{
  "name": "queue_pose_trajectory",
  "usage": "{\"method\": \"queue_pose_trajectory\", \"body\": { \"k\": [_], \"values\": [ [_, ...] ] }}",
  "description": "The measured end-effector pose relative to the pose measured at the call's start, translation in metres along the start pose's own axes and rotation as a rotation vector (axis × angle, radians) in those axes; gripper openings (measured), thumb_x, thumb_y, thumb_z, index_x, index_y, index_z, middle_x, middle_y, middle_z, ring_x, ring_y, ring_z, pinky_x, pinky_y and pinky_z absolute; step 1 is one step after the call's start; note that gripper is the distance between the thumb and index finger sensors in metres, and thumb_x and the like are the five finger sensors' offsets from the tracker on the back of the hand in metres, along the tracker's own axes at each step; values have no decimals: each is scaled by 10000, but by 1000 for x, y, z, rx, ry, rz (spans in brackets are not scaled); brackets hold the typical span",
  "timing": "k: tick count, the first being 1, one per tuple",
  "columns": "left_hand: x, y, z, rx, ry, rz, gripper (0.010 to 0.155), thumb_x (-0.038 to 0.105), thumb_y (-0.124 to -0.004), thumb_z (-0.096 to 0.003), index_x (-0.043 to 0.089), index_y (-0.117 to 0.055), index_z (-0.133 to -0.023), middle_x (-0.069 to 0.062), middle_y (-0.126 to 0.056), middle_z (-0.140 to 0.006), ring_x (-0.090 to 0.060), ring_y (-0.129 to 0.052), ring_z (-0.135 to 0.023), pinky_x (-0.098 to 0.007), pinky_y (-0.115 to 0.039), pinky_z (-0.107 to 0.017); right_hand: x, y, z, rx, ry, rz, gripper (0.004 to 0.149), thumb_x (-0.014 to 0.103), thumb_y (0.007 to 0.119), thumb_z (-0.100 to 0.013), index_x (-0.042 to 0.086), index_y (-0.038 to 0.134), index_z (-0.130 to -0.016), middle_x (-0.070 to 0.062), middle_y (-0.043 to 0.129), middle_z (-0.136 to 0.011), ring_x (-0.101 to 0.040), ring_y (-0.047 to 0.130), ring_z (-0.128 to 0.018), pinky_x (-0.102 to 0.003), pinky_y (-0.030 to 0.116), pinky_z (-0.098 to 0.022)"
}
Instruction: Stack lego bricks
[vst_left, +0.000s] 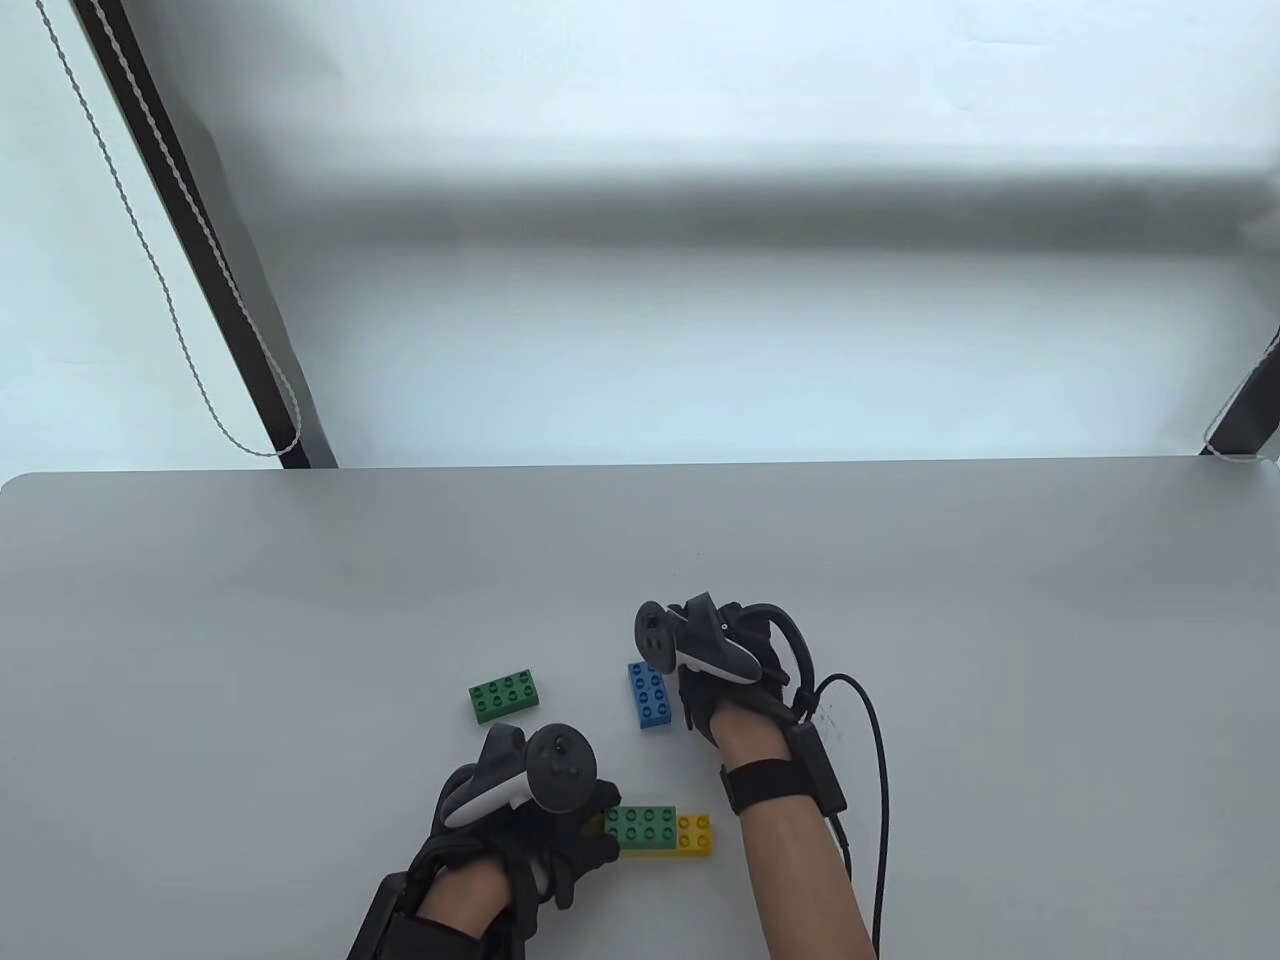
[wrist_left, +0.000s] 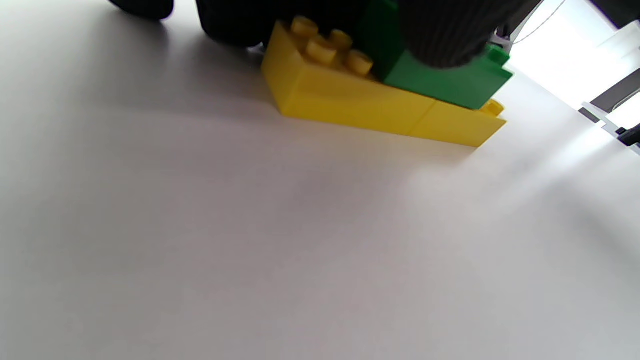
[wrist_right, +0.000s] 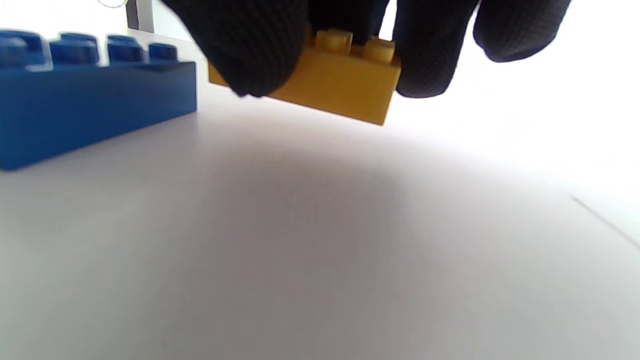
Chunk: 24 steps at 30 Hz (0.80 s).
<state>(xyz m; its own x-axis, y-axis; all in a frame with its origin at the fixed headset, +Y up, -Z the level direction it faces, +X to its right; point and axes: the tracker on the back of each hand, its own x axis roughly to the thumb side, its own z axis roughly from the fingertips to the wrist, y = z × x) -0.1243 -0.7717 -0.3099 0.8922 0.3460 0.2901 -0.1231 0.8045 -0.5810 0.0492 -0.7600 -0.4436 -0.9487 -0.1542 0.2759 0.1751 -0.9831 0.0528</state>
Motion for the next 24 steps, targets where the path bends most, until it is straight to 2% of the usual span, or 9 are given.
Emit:
{"method": "queue_pose_trajectory", "body": {
  "k": [5, 8, 13, 24],
  "values": [
    [0, -1, 0, 5, 2, 0, 670, 540, -708, -415, 288, -531, -1011, -18, -543, -1094, -271, -506, -990, -593, -470, -722, -7, -14, 21, -38, -43, 15, 659, 306, 833, -356, 227, 533, -937, -70, 668, -964, -434, 800, -843, -633, 678, -611],
    [0, -1, 1, 5, 7, 9, 670, 538, -706, -417, 290, -526, -1012, -16, -537, -1095, -268, -497, -994, -592, -462, -724, -14, -22, 38, -39, -56, -63, 658, 301, 839, -355, 218, 545, -938, -86, 674, -960, -443, 795, -843, -639, 673, -609],
    [0, -2, 1, 7, 13, 8, 671, 537, -699, -419, 290, -518, -1015, -16, -530, -1098, -268, -491, -996, -595, -459, -723, -18, -34, 70, -82, -109, -40, 656, 306, 848, -351, 218, 565, -935, -88, 687, -954, -437, 800, -841, -637, 678, -607],
    [0, -4, 2, 8, 20, 11, 672, 539, -692, -420, 294, -507, -1019, -12, -517, -1102, -263, -480, -1001, -594, -450, -727, -21, -40, 126, -91, -184, -69, 658, 320, 862, -344, 178, 601, -932, -112, 727, -927, -419, 843, -800, -633, 694, -594]
  ]
}}
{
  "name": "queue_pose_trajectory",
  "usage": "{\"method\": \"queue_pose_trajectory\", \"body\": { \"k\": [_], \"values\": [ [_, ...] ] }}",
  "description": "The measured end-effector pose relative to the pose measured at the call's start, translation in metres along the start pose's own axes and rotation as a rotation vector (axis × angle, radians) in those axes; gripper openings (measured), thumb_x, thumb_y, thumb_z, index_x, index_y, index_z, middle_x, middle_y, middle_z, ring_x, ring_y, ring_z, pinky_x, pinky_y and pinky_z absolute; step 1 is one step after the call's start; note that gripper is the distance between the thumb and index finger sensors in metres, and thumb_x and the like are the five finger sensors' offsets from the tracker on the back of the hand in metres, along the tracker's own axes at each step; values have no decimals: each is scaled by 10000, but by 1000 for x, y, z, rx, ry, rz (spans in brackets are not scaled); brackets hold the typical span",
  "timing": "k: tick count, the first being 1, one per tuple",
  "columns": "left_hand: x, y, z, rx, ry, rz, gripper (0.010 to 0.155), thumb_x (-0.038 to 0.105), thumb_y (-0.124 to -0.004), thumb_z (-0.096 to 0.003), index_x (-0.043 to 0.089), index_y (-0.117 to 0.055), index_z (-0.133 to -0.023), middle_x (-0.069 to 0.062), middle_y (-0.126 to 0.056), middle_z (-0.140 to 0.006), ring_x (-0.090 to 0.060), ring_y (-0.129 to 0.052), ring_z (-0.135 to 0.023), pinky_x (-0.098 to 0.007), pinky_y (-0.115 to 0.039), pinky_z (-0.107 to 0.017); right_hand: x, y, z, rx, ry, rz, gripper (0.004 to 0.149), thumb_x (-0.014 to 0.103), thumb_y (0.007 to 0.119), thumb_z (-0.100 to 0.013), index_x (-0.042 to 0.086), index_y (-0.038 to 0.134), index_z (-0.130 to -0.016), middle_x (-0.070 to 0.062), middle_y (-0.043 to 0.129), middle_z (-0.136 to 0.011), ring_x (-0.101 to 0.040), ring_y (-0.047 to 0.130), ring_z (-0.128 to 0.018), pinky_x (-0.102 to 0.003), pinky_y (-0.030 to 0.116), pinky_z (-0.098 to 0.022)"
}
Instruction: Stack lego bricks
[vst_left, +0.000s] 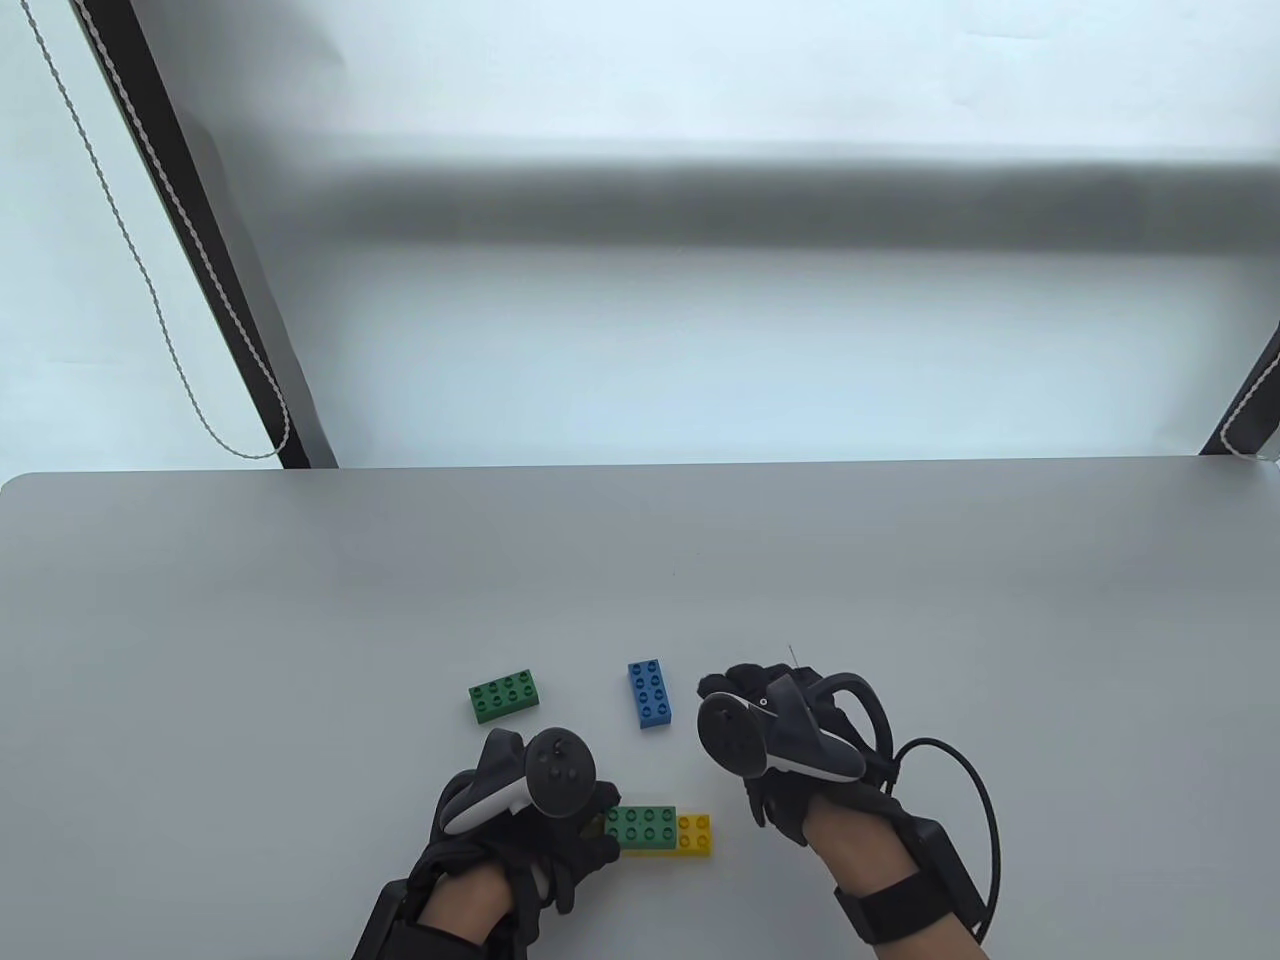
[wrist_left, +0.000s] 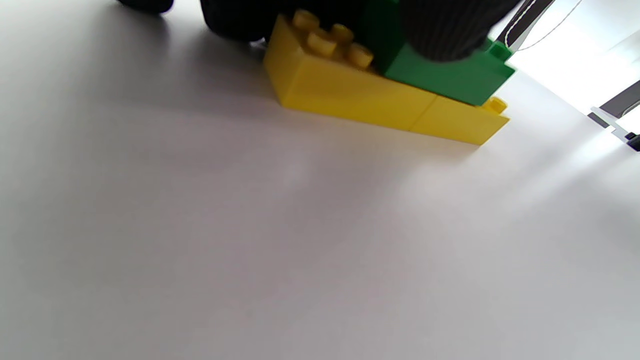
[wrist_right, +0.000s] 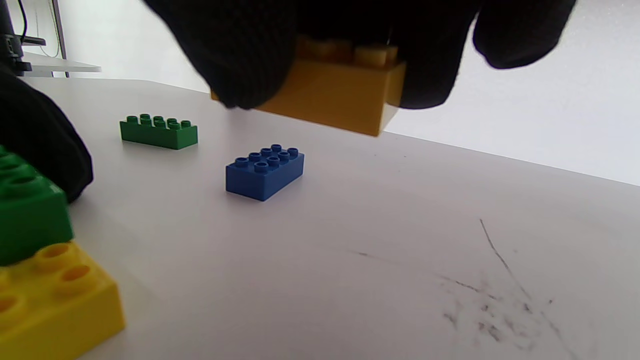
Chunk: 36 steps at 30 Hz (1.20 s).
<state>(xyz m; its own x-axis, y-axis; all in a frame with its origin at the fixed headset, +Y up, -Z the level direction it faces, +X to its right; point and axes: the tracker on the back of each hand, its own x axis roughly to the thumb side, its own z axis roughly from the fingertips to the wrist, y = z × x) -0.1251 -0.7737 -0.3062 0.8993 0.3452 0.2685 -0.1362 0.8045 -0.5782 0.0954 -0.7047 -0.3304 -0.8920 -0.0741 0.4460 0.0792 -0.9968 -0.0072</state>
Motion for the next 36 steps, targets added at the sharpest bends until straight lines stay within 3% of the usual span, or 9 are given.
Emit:
{"method": "queue_pose_trajectory", "body": {
  "k": [13, 36],
  "values": [
    [0, -2, 0, -2, 2, 3, 676, 540, -685, -420, 296, -495, -1021, -9, -507, -1103, -260, -466, -1004, -591, -436, -730, 3, 30, 27, 47, -30, -139, 666, 336, 886, -327, 138, 636, -912, -134, 771, -883, -394, 894, -740, -617, 729, -567],
    [-2, -2, -1, -9, -3, 9, 674, 538, -686, -421, 300, -496, -1022, -7, -507, -1101, -257, -461, -1003, -590, -430, -731, 14, 57, 33, 193, -57, -98, 668, 353, 913, -306, 136, 672, -890, -120, 807, -857, -375, 921, -715, -596, 756, -551]
  ]
}}
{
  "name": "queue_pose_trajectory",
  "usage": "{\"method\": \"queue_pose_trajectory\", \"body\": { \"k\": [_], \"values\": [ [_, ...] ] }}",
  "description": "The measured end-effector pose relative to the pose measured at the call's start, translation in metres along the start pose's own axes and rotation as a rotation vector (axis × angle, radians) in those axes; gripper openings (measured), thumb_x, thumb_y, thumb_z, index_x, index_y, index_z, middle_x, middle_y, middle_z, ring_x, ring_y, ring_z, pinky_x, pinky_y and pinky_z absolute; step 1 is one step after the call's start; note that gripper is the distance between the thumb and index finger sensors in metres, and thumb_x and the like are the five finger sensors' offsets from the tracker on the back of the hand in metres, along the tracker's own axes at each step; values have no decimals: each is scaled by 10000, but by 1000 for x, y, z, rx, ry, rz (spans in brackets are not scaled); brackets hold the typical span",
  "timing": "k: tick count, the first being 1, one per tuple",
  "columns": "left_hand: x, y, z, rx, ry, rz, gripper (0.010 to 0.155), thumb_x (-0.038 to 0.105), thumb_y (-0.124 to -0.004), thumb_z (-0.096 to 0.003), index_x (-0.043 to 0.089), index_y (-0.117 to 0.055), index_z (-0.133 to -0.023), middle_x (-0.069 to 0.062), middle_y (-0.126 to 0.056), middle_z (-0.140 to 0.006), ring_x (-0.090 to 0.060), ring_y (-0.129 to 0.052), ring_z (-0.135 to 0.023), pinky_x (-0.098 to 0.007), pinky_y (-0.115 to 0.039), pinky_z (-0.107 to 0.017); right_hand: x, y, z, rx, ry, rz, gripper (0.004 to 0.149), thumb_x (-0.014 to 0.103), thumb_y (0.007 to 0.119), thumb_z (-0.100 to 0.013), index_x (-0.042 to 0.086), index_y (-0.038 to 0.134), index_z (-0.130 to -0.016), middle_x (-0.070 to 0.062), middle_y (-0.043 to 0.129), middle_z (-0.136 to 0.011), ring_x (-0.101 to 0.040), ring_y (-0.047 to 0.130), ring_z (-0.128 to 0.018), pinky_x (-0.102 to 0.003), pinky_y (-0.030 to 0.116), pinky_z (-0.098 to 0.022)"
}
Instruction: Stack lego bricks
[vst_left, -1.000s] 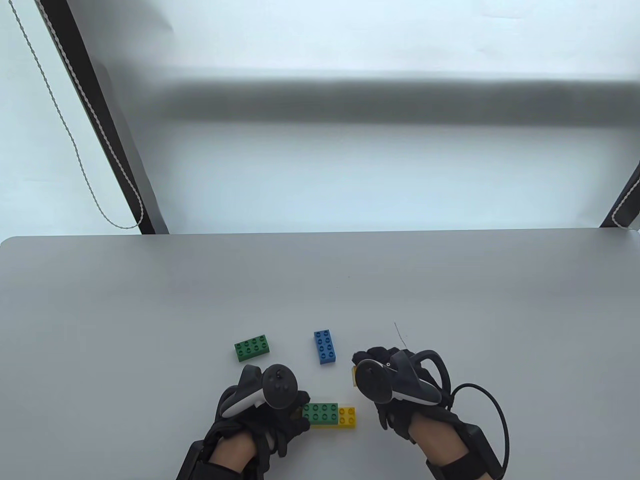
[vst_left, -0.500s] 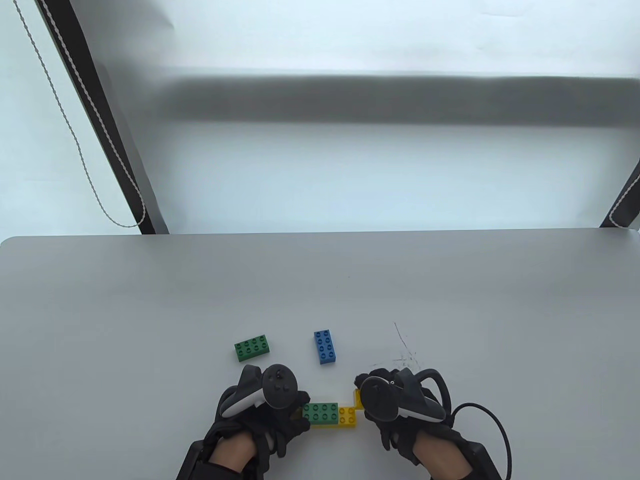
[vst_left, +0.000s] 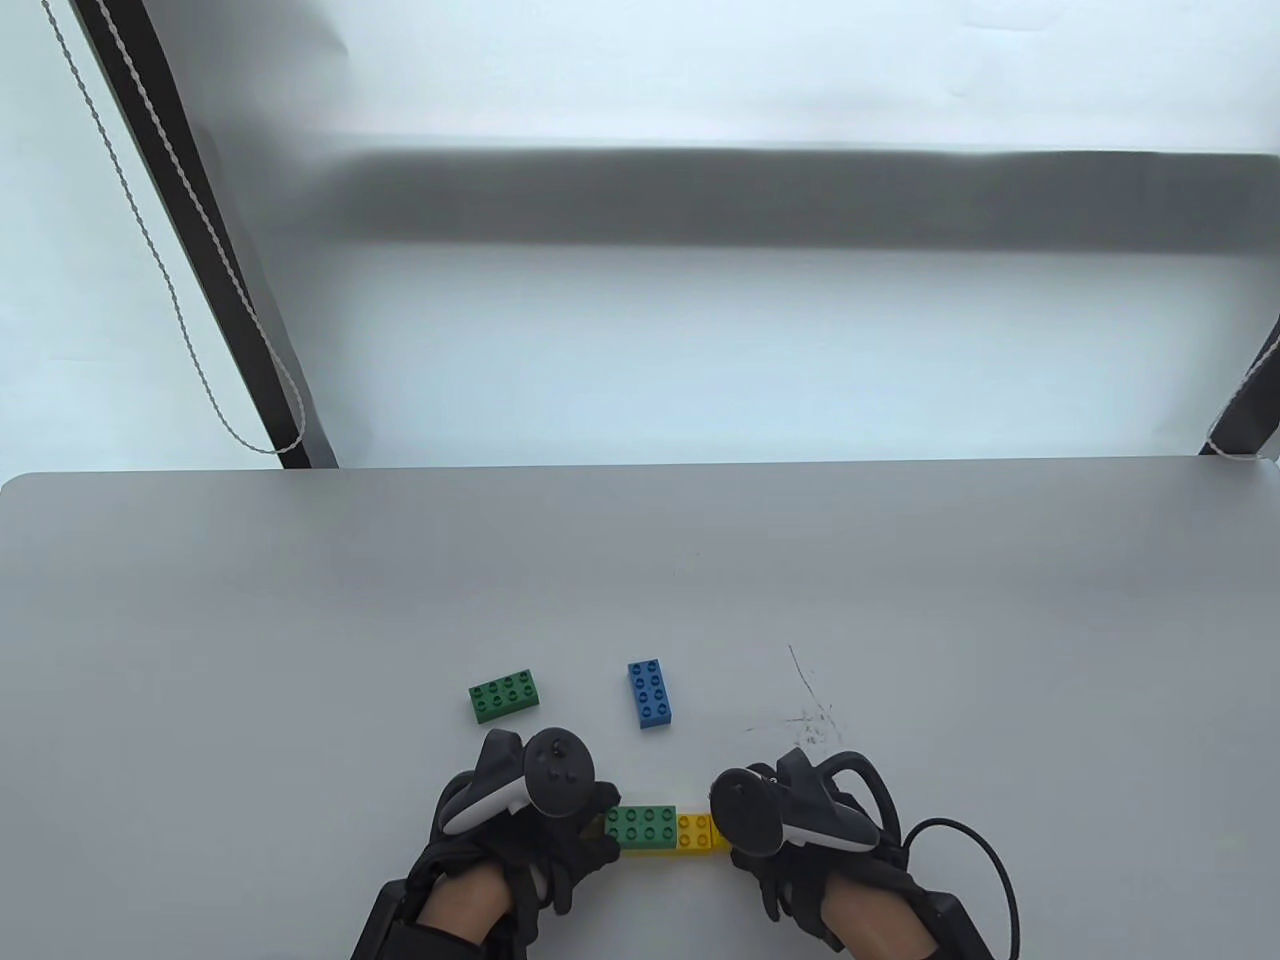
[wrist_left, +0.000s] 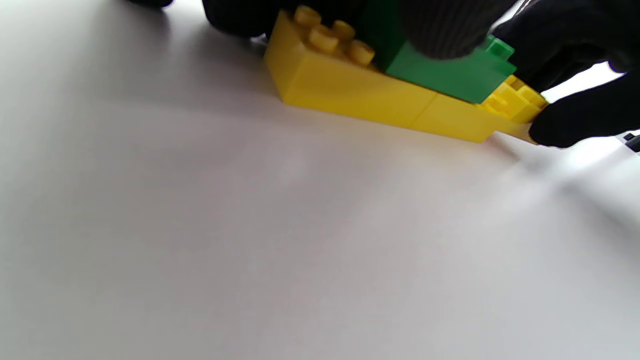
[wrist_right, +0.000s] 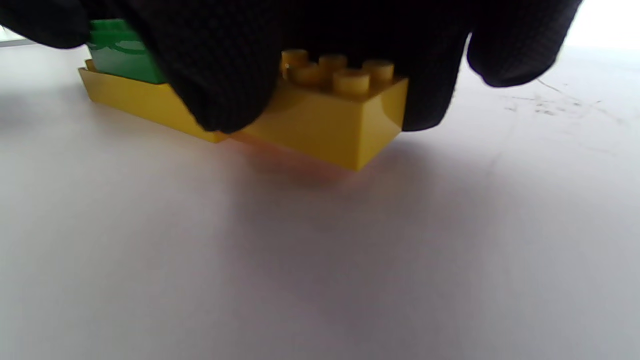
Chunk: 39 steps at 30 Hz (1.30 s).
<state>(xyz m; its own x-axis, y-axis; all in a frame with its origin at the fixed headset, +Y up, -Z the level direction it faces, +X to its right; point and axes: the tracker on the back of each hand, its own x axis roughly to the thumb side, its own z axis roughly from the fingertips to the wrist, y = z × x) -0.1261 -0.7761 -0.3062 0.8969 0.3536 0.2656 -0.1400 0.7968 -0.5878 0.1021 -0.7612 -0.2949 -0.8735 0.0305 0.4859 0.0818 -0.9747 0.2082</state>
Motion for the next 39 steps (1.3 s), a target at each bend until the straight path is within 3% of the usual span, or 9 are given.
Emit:
{"method": "queue_pose_trajectory", "body": {
  "k": [35, 39],
  "values": [
    [-2, 1, -1, 4, -7, 8, 677, 538, -697, -418, 296, -507, -1022, -9, -516, -1101, -259, -476, -997, -587, -432, -733, 5, 5, -1, -4, -5, 41, 664, 391, 901, -317, 137, 682, -890, -118, 817, -852, -370, 917, -698, -593, 754, -549],
    [-8, 11, 1, 32, -23, 54, 705, 551, -722, -405, 278, -531, -1026, -52, -569, -1107, -305, -541, -995, -605, -498, -716, 1, 1, 0, -7, 1, -12, 701, 437, 889, -318, 137, 664, -909, -128, 802, -881, -381, 910, -725, -596, 753, -553]
  ]
}}
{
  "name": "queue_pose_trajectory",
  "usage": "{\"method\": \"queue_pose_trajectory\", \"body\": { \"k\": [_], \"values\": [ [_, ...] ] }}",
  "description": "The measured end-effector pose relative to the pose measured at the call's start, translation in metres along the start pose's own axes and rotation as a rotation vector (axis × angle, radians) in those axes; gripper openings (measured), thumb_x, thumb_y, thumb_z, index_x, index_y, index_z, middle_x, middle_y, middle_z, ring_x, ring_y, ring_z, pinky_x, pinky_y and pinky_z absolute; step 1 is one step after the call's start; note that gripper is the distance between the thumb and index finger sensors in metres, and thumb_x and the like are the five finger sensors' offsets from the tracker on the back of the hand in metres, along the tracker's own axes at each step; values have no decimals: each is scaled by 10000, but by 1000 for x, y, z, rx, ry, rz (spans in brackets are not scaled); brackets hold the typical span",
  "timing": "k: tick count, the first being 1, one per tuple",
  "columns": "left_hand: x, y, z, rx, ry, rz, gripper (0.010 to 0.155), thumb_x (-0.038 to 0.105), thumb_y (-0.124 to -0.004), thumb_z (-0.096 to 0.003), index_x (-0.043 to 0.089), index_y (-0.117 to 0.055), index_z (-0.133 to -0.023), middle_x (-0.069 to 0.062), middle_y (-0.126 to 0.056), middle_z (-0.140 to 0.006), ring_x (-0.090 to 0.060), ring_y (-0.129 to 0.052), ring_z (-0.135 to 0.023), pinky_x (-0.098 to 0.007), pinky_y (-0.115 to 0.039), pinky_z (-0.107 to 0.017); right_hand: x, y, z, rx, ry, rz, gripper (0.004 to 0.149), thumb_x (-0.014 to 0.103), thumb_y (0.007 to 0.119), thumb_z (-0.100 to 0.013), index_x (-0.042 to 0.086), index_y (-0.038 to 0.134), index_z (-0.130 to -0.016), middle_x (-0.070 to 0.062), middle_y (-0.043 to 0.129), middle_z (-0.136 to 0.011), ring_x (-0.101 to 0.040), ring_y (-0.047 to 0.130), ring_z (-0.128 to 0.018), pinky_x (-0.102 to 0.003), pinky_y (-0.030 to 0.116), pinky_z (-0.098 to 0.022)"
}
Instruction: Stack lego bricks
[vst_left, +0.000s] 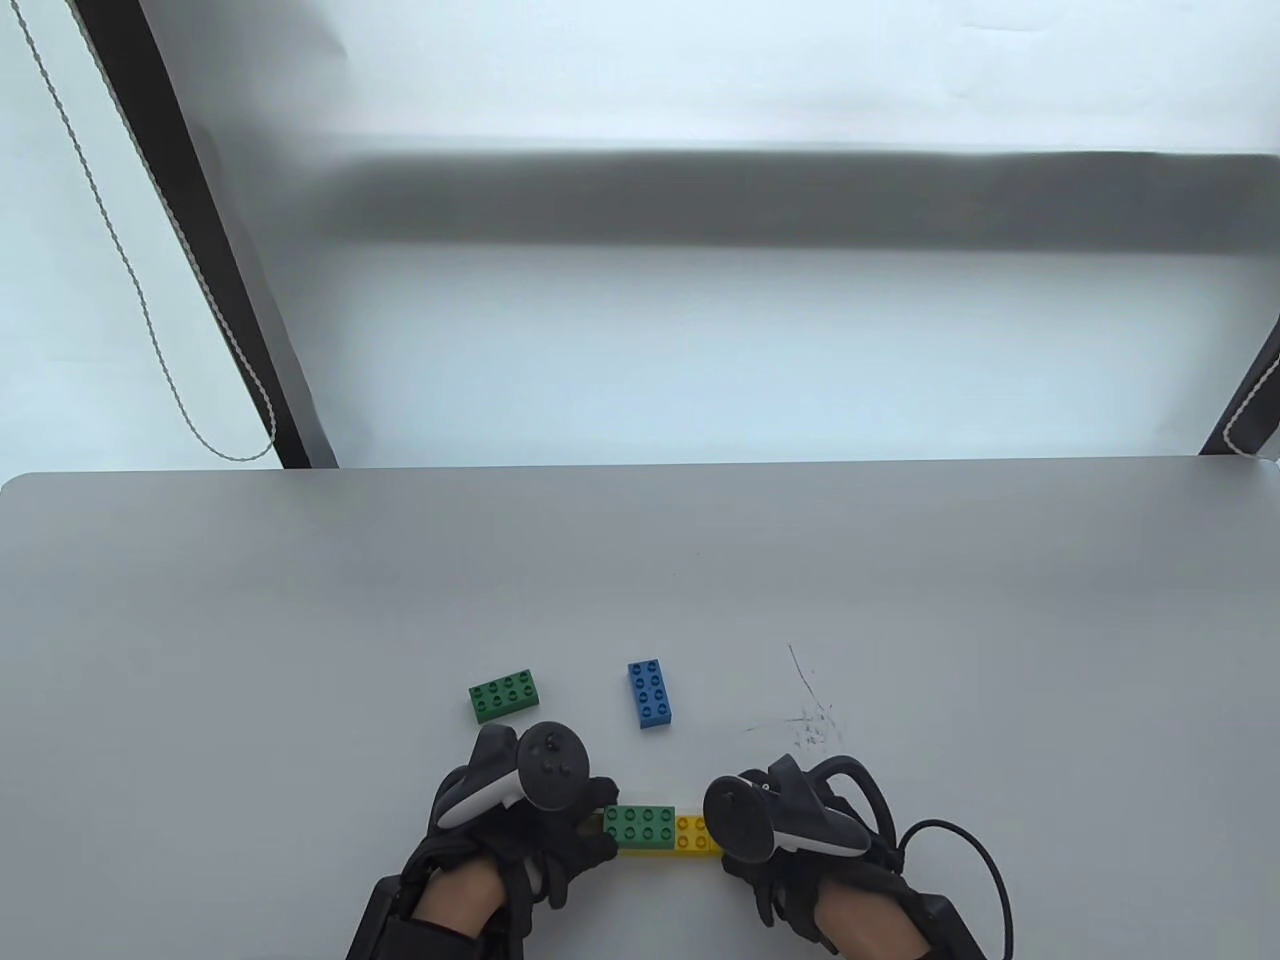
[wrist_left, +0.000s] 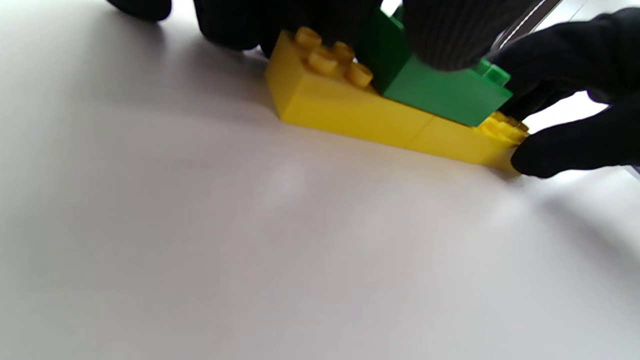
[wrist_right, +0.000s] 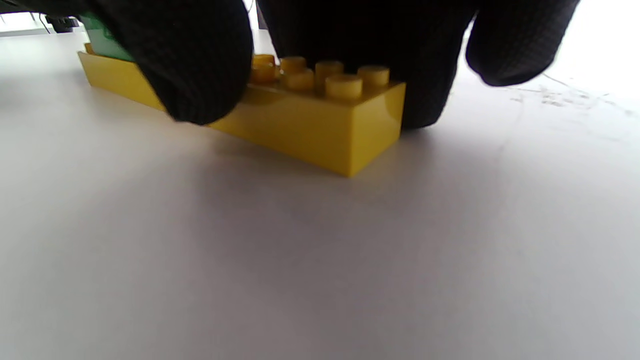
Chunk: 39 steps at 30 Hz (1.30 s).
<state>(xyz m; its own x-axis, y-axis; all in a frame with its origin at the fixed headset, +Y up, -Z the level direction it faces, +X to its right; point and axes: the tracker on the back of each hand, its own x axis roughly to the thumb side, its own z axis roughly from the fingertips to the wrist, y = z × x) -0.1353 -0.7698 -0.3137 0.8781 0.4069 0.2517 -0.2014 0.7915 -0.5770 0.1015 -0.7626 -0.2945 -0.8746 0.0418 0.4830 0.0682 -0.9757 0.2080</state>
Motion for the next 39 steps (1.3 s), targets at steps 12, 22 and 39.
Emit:
{"method": "queue_pose_trajectory", "body": {
  "k": [12, 22, 39],
  "values": [
    [-34, 51, 20, 477, 53, 74, 676, 437, -836, -392, 288, -589, -1003, -47, -596, -1099, -322, -582, -995, -606, -573, -696, -15, -11, 5, -55, 27, -88, 767, 531, 847, -319, 128, 632, -936, -154, 772, -920, -409, 887, -764, -617, 731, -565],
    [-70, 61, 10, 528, 297, -32, 765, 439, -850, -396, 282, -466, -1039, -54, -440, -1136, -350, -396, -1023, -632, -445, -715, -21, -16, 7, -78, 36, -114, 767, 533, 841, -322, 126, 631, -937, -157, 767, -925, -416, 880, -771, -626, 719, -570],
    [-79, 46, -24, 429, 533, -174, 682, 501, -768, -415, 246, -564, -1013, -87, -584, -1092, -367, -514, -993, -637, -482, -695, -23, -17, 10, -98, 42, -124, 773, 537, 837, -323, 125, 624, -941, -162, 757, -933, -422, 869, -781, -639, 701, -579]
  ]
}}
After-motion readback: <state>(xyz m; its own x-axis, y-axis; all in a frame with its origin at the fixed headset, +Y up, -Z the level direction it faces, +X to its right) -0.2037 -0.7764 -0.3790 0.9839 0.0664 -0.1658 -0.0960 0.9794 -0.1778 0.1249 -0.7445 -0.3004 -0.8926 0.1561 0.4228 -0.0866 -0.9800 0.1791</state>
